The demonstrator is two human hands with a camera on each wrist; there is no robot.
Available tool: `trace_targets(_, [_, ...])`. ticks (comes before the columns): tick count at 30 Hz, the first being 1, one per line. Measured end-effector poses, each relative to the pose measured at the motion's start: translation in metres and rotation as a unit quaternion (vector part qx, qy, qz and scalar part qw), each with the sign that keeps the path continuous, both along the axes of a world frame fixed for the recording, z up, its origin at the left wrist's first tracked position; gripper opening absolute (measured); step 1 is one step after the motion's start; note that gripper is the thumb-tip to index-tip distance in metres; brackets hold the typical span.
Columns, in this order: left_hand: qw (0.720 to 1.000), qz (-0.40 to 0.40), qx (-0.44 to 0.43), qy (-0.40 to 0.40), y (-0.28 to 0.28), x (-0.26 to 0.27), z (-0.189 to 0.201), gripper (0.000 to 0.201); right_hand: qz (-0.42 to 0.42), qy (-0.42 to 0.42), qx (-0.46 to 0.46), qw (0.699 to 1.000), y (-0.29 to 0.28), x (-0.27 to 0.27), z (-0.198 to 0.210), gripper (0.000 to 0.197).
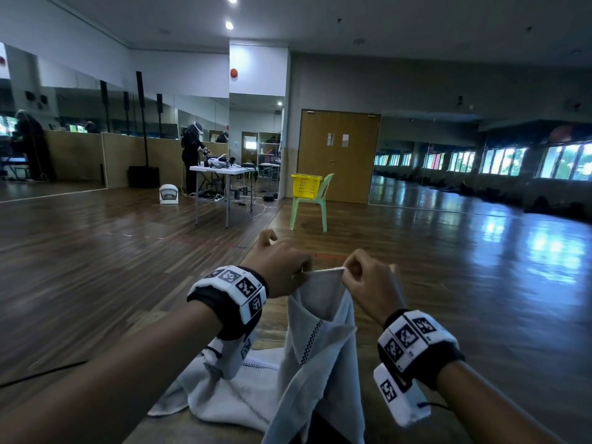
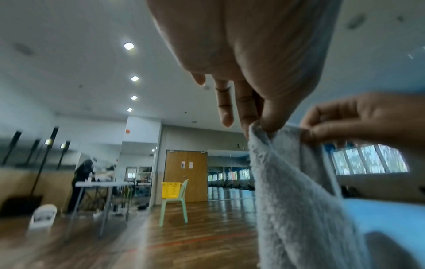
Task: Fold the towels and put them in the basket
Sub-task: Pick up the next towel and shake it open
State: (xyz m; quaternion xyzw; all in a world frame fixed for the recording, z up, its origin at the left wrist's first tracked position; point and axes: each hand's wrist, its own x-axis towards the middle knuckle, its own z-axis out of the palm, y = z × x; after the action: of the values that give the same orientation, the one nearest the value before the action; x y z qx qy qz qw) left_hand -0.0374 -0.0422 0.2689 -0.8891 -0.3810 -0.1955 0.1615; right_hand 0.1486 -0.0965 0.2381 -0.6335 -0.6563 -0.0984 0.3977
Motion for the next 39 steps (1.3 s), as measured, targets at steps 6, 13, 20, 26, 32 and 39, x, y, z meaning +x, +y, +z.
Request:
trace_targets(6, [0.992, 0.067, -0.109, 0.013, 0.008, 0.005, -0.020, 0.012, 0.021, -0.040, 0.043, 0.998, 0.003, 0.003, 0.040, 0.006])
trace_targets(13, [0.983, 0.083, -0.166, -0.019, 0.028, -0.027, -0.043, 0.048, -0.027, -0.011, 0.040, 0.999, 0.006, 0.052, 0.058, 0.017])
trace_targets(20, [0.929, -0.057, -0.263, -0.252, 0.047, -0.064, -0.015, 0.046, -0.129, -0.021, -0.042, 0.991, -0.001, 0.089, 0.045, 0.010])
trace_targets(26, [0.923, -0.091, -0.250, -0.278, 0.035, -0.058, 0.007, 0.027, -0.111, 0.037, -0.032, 0.993, 0.006, 0.073, 0.029, 0.021])
trace_targets(32, [0.937, -0.108, -0.227, -0.244, 0.013, -0.024, 0.014, 0.031, 0.138, -0.036, -0.134, 0.981, -0.004, -0.002, 0.027, 0.027])
trace_targets(39, [0.930, -0.175, -0.193, -0.260, 0.017, -0.025, -0.003, 0.071, 0.134, -0.018, -0.104, 0.985, -0.009, -0.020, 0.018, 0.006])
